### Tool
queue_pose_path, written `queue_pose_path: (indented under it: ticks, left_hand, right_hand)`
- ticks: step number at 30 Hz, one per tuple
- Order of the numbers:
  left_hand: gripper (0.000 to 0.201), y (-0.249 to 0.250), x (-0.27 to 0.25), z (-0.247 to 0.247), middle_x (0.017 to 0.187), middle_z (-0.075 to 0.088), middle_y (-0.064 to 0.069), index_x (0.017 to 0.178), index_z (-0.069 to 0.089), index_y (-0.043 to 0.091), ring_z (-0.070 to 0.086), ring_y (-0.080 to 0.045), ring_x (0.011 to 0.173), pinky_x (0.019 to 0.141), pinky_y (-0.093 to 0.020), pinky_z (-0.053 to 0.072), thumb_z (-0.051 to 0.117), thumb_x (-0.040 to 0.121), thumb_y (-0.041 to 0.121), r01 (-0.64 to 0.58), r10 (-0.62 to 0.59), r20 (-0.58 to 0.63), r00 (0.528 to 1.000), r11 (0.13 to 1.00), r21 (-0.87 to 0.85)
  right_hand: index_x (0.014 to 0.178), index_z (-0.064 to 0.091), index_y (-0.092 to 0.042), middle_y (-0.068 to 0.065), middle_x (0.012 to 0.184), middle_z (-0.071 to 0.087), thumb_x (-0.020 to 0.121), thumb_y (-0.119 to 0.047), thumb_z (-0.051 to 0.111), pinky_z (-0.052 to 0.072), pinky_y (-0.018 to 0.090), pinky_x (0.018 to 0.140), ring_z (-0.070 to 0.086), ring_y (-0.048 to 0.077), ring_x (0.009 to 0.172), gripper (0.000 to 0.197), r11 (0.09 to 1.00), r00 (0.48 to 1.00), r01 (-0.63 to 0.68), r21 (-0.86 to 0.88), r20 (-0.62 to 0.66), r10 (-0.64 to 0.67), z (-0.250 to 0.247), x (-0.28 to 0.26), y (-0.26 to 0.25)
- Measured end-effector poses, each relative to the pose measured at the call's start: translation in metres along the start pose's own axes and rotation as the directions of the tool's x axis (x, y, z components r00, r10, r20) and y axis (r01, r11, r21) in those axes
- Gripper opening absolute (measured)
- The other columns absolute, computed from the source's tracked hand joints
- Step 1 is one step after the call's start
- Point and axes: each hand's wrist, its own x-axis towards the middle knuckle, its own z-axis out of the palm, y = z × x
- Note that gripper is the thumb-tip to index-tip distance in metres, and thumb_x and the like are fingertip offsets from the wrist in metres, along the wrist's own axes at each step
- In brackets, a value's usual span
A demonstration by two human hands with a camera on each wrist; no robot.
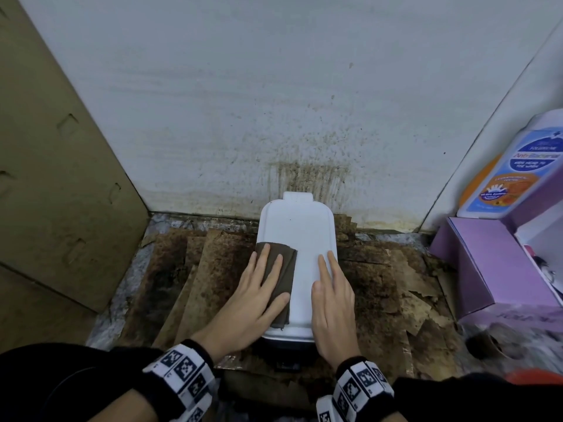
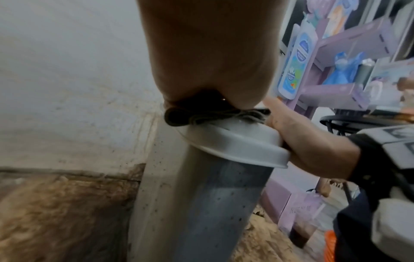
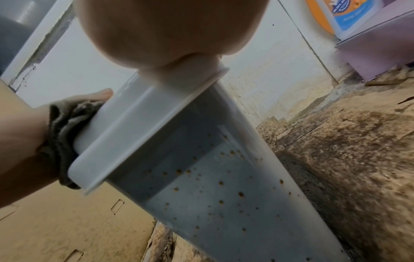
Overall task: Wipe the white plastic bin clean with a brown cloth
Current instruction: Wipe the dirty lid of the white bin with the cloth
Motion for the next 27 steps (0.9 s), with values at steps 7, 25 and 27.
queue_pose_path:
  ticks: [7,25,27]
  left_hand:
    - [0.079,0.008,0.021,-0.004,0.157,-0.047,0.004,0.158,-0.024,0.023,-0.044,-0.018,0.146,0.123,-0.035,-0.016,0.007,0.097,0.063,0.047,-0.049,0.018,0.999,0.996,0.082]
    - [0.08,-0.025,0.172,-0.076,0.171,-0.016,-0.005,0.163,-0.011,0.015,-0.014,-0.025,0.158,0.128,-0.047,0.002,0.03,0.106,0.056,0.058,-0.061,0.079,0.995,0.997,0.041]
    - [0.08,-0.028,0.17,-0.071,0.172,-0.011,-0.003,0.163,-0.008,0.014,-0.011,-0.023,0.158,0.128,-0.047,0.005,0.031,0.107,0.055,0.034,-0.035,0.031,0.999,0.999,0.024]
  right_hand:
    - [0.159,0.016,-0.036,-0.022,0.167,0.004,0.104,-0.053,0.01,0.012,0.031,0.124,0.009,-0.004,0.15,0.058,1.0,1.0,-0.002,0.005,-0.004,0.002,0.001,0.001,0.002]
    - [0.159,0.018,-0.038,-0.024,0.165,0.007,0.104,-0.055,0.011,0.007,0.026,0.121,0.012,-0.003,0.149,0.058,0.999,1.0,-0.029,-0.012,-0.01,0.029,0.002,0.005,-0.001]
    - [0.159,0.019,-0.037,-0.024,0.165,0.008,0.104,-0.056,0.012,0.007,0.024,0.12,0.012,-0.004,0.148,0.058,0.999,0.999,-0.031,-0.014,-0.015,0.031,0.002,0.004,-0.002]
